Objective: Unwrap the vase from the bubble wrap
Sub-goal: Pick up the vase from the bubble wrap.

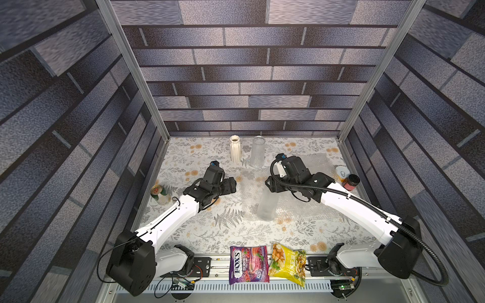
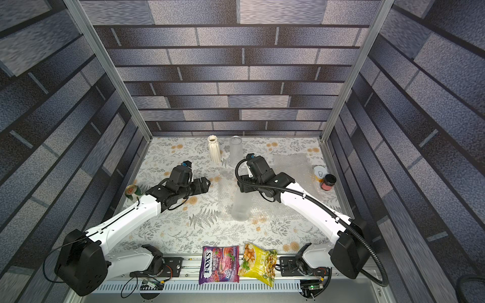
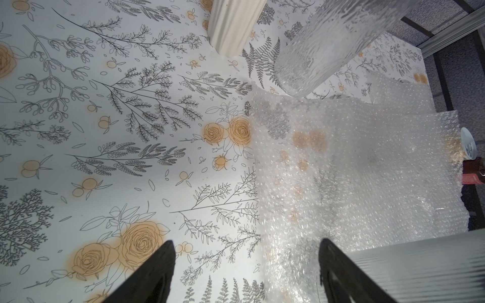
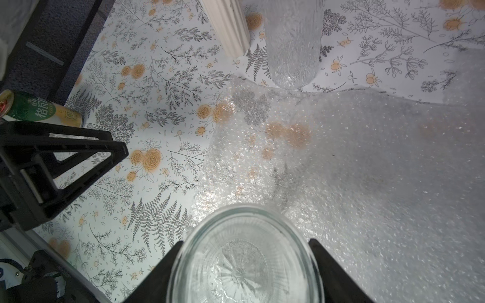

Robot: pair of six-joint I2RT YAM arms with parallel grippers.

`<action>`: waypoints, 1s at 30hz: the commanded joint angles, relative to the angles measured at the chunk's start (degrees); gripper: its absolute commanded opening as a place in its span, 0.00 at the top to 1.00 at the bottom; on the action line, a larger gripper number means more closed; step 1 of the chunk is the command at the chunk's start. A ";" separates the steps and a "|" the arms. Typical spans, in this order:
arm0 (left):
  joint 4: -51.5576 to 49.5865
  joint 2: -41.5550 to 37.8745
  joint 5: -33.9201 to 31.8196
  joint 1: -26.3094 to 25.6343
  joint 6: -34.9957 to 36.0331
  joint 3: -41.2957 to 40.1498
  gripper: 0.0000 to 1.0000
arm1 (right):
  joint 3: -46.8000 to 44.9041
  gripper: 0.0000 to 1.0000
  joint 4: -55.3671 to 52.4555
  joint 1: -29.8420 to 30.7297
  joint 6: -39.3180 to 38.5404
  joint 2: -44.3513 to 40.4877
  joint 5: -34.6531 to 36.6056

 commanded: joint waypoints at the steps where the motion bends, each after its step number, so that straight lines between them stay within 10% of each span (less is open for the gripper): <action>1: -1.52 1.03 0.26 0.96 -1.42 1.36 0.14 | 4.01 0.68 2.38 0.69 -0.91 -0.47 -0.38; 30: -4.33 -2.95 -0.28 7.35 -4.79 -1.26 0.14 | 11.15 0.70 5.78 7.68 -9.59 6.37 6.05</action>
